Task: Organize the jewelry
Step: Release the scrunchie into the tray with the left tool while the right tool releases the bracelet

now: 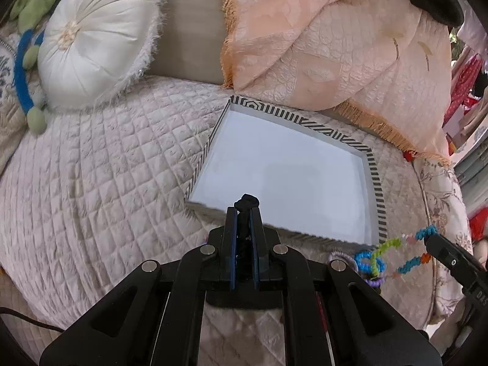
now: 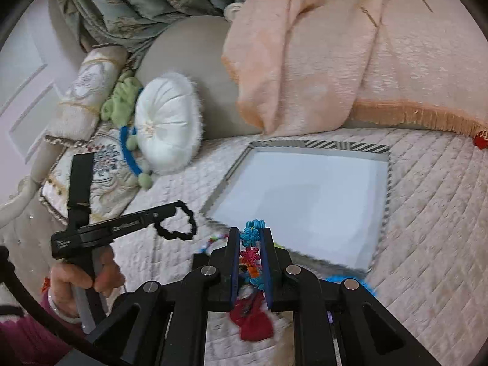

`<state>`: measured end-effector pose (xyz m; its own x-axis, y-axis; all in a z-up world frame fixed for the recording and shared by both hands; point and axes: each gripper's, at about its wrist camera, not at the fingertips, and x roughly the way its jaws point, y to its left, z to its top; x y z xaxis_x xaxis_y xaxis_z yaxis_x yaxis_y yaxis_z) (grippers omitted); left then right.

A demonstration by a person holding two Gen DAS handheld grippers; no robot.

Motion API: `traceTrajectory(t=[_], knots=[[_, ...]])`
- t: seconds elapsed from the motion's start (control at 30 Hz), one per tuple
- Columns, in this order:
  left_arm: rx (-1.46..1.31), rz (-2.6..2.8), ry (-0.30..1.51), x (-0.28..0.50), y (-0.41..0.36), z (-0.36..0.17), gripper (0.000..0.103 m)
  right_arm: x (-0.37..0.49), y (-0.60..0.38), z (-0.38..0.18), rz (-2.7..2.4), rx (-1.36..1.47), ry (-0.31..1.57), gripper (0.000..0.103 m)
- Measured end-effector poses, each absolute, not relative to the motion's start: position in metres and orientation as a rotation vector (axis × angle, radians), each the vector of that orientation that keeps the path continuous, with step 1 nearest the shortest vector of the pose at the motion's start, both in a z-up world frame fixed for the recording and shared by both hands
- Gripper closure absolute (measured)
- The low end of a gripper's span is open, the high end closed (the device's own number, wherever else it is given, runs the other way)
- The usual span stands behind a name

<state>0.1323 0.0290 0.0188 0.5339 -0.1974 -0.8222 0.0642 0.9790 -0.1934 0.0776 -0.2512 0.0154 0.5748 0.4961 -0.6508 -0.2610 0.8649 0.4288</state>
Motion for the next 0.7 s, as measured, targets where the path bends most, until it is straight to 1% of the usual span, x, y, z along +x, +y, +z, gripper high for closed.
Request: traceTrajectory(t=[0.27,0.4,0.53,0.7], knots=[[-0.171,-0.206,1.039,0.182,0.014,0.003,0.097,0.116,-0.289,-0.014,0.347,0.339,0.903,0.091],[-0.19,-0.209,1.081,0.215,0.003,-0.015,0.097,0.135,-0.301,-0.031,0.306,0.34,0.936,0.091],[-0.197,-0.184,1.125,0.242,0.002,-0.039,0.097,0.151,-0.303,-0.047,0.264,0.316,0.966,0.091],[-0.184,-0.14,1.18,0.253,0.012,-0.065,0.097,0.166,-0.283,-0.073,0.318,0.308,1.03,0.091]])
